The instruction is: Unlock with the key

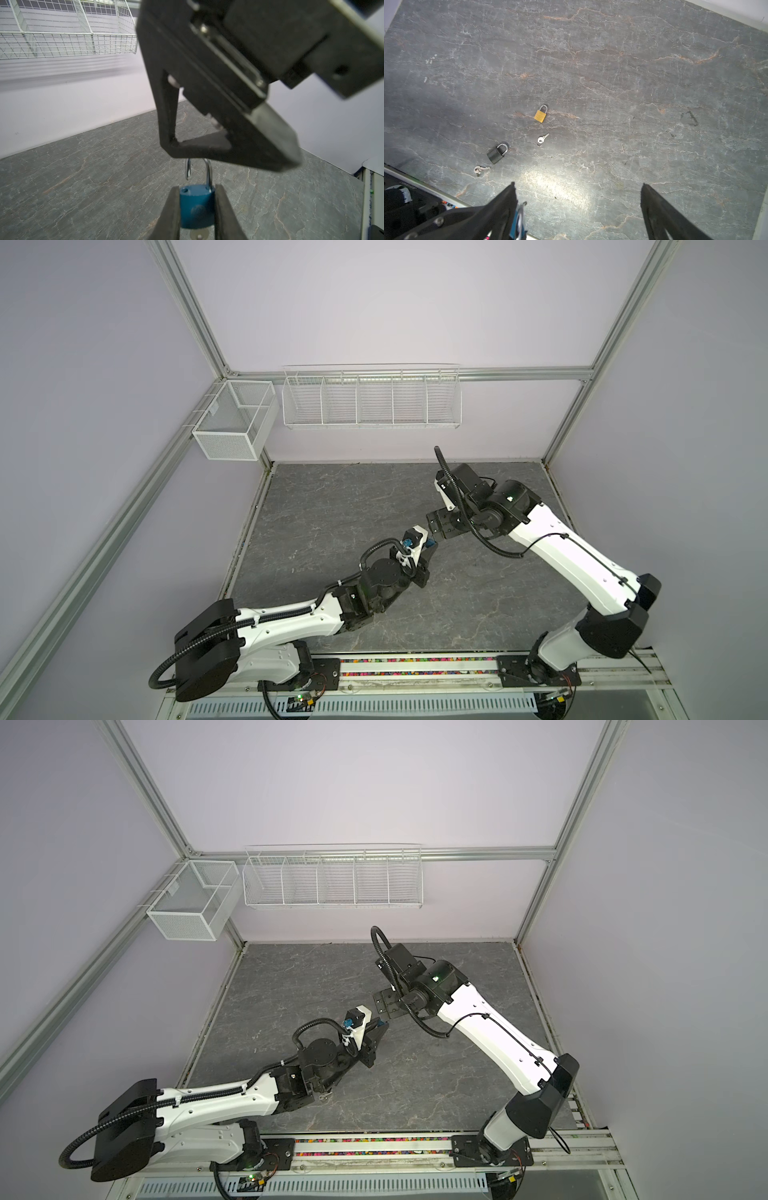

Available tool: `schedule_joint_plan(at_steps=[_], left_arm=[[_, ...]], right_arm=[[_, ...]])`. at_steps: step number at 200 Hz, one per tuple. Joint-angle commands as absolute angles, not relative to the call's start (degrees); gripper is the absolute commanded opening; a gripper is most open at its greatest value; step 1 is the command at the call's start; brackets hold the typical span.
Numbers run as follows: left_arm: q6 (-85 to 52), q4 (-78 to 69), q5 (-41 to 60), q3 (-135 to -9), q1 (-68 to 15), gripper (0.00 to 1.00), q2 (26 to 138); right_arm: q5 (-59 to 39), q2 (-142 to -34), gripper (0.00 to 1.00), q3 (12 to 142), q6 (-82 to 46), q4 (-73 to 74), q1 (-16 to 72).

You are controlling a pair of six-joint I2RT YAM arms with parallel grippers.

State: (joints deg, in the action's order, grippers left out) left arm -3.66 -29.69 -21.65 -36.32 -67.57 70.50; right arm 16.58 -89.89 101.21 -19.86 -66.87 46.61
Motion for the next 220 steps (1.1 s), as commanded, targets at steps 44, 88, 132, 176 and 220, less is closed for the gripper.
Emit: schedule_joint_plan(at_steps=[44, 88, 132, 176, 220], left_arm=[[-2.07, -31.19, -21.98, -37.27, -68.02, 0.0, 70.22], [-2.02, -31.59, -22.27, -36.83, -67.95, 0.0, 69.9], [-1.94, -31.62, -21.75, -36.65, -67.95, 0.0, 69.54], [-1.93, -31.7, -21.71, -36.74, -68.01, 0.0, 69.24], [-2.4, -31.48, -22.74, -36.31, -67.96, 0.0, 68.36]], right_arm=[[19.42, -90.31, 0.95, 103.03, -16.57, -70.51, 46.2], [19.13, -90.1, 0.96, 103.45, -15.1, -71.87, 45.87], [17.7, -88.84, 0.96, 103.3, -12.86, -71.45, 45.84], [17.03, -89.36, 0.97, 103.8, -11.3, -71.99, 45.7], [16.6, -87.99, 0.97, 103.36, -10.89, -73.54, 45.62]])
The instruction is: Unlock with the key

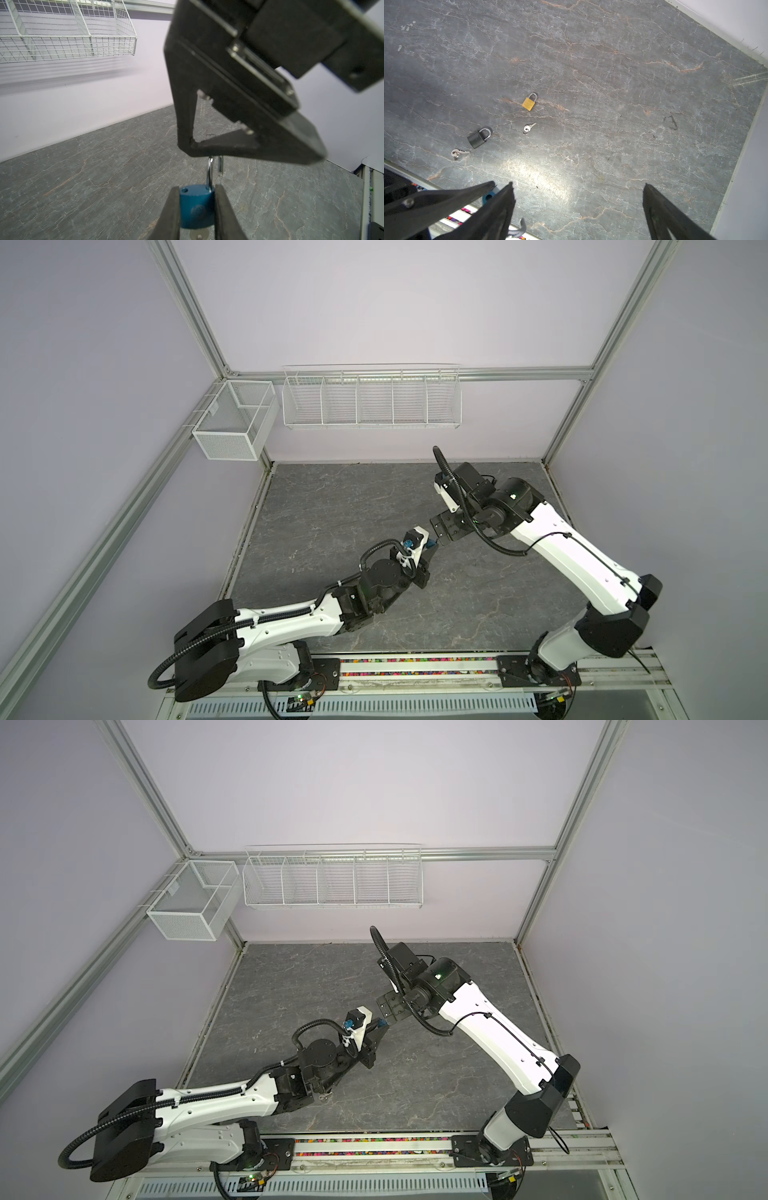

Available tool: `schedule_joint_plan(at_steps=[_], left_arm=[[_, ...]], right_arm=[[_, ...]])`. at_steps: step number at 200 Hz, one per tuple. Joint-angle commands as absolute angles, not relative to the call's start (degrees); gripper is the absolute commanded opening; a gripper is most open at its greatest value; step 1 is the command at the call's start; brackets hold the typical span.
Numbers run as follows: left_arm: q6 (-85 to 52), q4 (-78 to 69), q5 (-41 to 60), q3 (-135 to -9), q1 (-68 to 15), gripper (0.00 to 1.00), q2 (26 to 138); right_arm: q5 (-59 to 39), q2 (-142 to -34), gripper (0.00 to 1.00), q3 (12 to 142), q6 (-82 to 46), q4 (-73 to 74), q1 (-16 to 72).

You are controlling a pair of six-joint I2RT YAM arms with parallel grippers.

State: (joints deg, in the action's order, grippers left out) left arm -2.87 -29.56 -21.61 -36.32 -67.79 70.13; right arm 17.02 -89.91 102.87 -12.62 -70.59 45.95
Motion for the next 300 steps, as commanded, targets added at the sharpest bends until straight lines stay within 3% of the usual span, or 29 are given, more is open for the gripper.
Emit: schedule_joint_plan(at_steps=[1, 101, 179, 225, 249, 300], left_arm=[[-2.39, -31.56, -22.79, -36.26, -67.95, 0.0, 68.32], [-3.34, -33.0, -23.82, -35.77, -67.96, 0.0, 68.54], [-4.97, -31.64, -24.87, -36.62, -68.0, 0.0, 68.59], [-8.55, -27.69, -29.82, -38.13, -68.03, 0.0, 67.84], [-11.77, -20.57, -32.58, -40.16, -67.79, 0.0, 65.79], [-26.85, 10.34, -35.76, -49.1, -63.74, 0.0, 62.57]], right_arm=[[16.61, -87.94, 0.97, 103.32, -10.9, -73.55, 45.62], [11.71, -83.12, 0.97, 99.08, -11.65, -72.91, 45.62], [14.6, -79.35, 0.98, 97.46, -12.52, -71.24, 45.35], [12.6, -76.39, 0.98, 94.73, -13.15, -66.64, 45.26], [11.92, -72.17, 0.99, 90.0, -14.17, -60.88, 45.29], [7.22, -67.78, 1.0, 79.55, -18.41, -50.77, 45.26]])
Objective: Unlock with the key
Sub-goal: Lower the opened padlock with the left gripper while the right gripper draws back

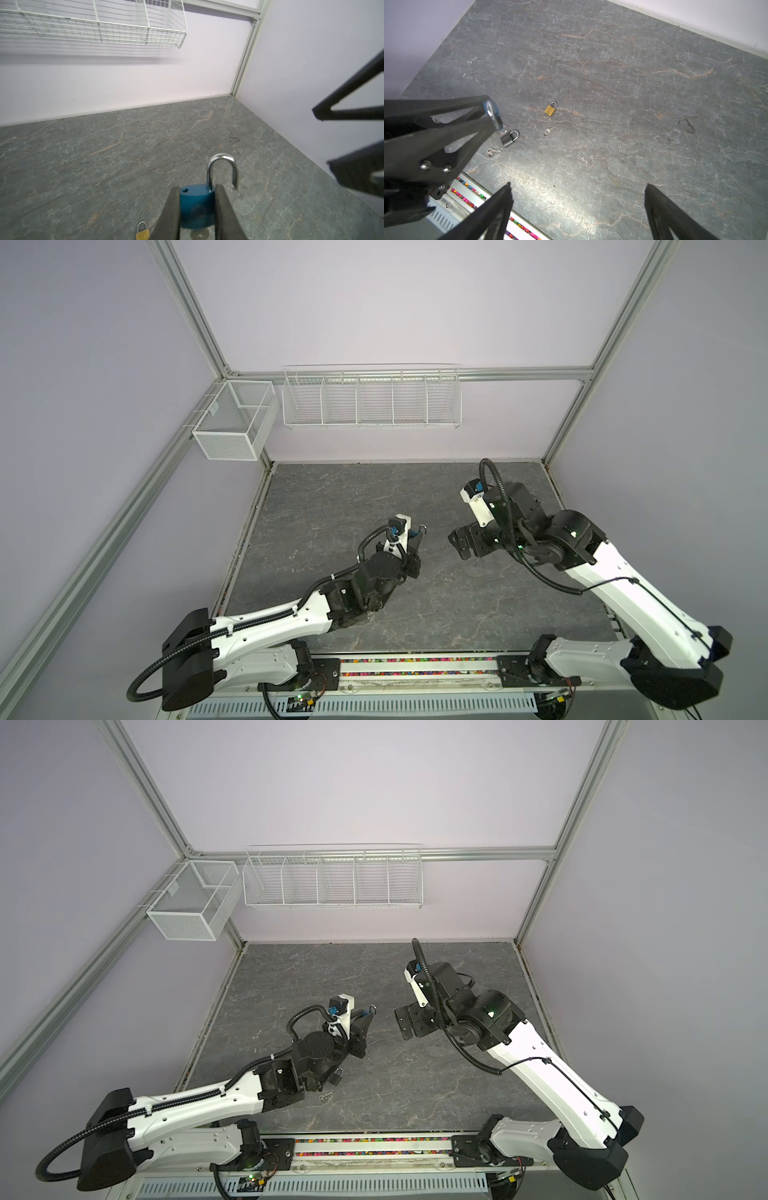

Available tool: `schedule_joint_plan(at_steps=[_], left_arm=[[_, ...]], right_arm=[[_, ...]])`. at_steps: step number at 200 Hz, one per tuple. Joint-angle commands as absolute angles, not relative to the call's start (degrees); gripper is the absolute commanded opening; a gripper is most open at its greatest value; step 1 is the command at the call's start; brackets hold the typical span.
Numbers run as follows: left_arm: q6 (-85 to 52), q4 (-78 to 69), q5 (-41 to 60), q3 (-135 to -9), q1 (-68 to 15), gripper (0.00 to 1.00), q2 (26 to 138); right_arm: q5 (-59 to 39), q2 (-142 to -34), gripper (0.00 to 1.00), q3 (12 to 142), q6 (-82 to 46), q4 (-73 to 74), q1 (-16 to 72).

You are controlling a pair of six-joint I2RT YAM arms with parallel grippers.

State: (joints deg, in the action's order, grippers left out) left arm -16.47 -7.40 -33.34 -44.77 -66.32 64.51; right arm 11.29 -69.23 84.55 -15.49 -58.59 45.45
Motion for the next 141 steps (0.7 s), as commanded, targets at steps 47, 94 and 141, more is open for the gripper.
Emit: schedule_joint_plan(at_steps=[47, 94, 141], left_arm=[[-36.23, 26.97, -24.64, -52.01, -52.51, 0.0, 63.7], [-33.55, 30.0, -9.75, -54.62, -40.04, 0.0, 72.7], [-33.42, 36.83, -6.61, -63.42, -34.39, 0.0, 87.11]], right_arm=[[0.87, -64.03, 0.99, 64.15, -27.63, -35.49, 45.28], [0.2, -66.69, 0.98, 57.59, -33.46, -29.65, 45.46], [1.07, -70.05, 0.98, 55.28, -35.9, -27.43, 45.54]])
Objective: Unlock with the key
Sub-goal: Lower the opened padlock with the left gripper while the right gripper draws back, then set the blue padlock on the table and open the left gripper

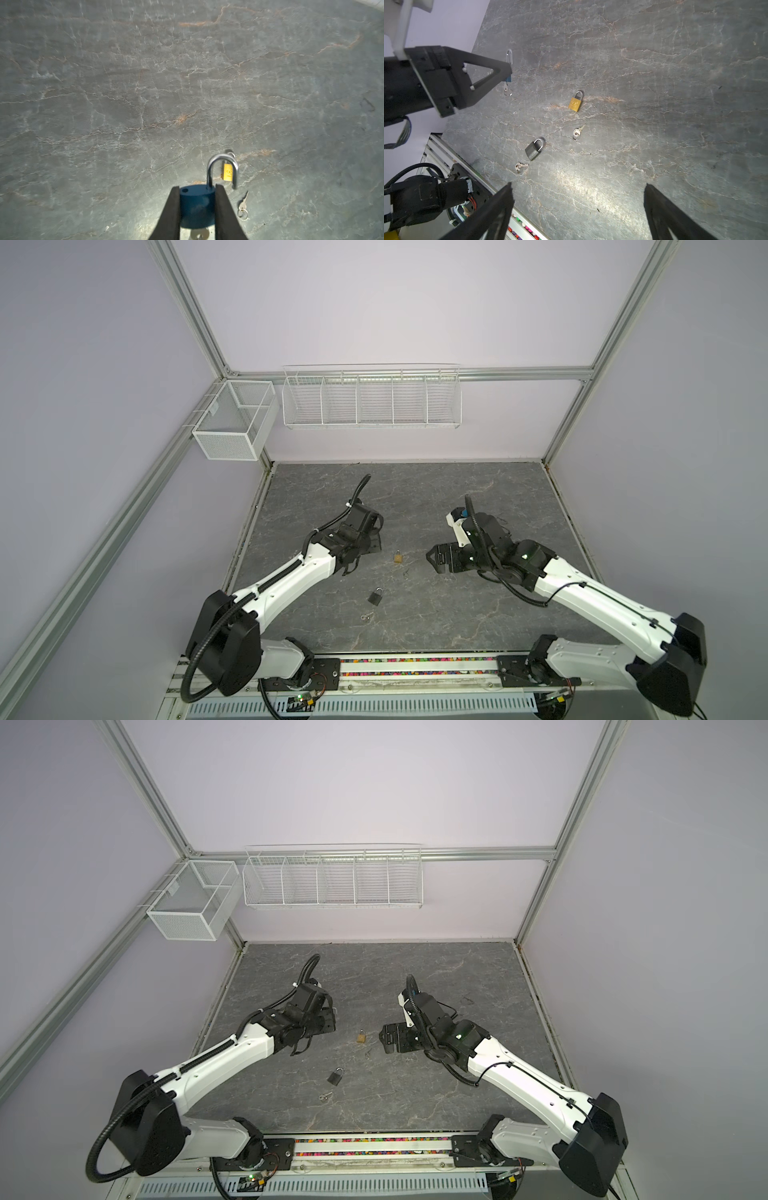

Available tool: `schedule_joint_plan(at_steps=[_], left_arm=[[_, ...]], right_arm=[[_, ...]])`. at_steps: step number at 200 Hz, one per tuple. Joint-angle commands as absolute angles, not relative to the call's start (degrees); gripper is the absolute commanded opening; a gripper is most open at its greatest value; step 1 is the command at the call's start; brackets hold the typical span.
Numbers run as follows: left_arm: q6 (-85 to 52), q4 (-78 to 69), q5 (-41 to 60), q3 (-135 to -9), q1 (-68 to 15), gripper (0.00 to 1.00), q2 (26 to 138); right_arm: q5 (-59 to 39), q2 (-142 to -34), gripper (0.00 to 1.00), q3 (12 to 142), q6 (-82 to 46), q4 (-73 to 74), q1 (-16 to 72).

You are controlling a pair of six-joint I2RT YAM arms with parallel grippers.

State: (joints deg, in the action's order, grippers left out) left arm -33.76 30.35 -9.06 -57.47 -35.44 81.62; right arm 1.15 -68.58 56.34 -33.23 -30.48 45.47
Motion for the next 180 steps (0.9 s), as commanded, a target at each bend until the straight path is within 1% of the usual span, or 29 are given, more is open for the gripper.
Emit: schedule_joint_plan(at_steps=[1, 34, 63, 111, 139, 180], left_arm=[[-33.32, 37.14, -6.73, -63.79, -34.38, 0.0, 87.41], [-31.8, 42.55, -6.82, -71.13, -32.67, 0.0, 98.23], [-32.2, 43.42, -7.4, -74.42, -31.57, 0.0, 104.06], [-32.85, 42.33, -6.37, -77.07, -30.61, 0.0, 109.09], [-33.85, 40.17, -4.95, -76.2, -30.02, 0.0, 110.34], [-34.61, 38.96, -5.43, -73.43, -29.71, 0.0, 110.0]], right_arm=[[1.06, -70.09, 0.98, 55.28, -35.93, -27.43, 45.53], [1.24, -72.51, 0.98, 55.54, -35.79, -27.57, 45.6], [1.45, -74.06, 0.98, 56.34, -35.52, -27.96, 45.6], [2.1, -75.27, 0.98, 57.02, -35.05, -28.25, 45.5], [2.33, -75.72, 0.98, 58.02, -34.25, -29.05, 45.5], [3.33, -76.2, 0.98, 59.31, -32.88, -30.39, 45.46]])
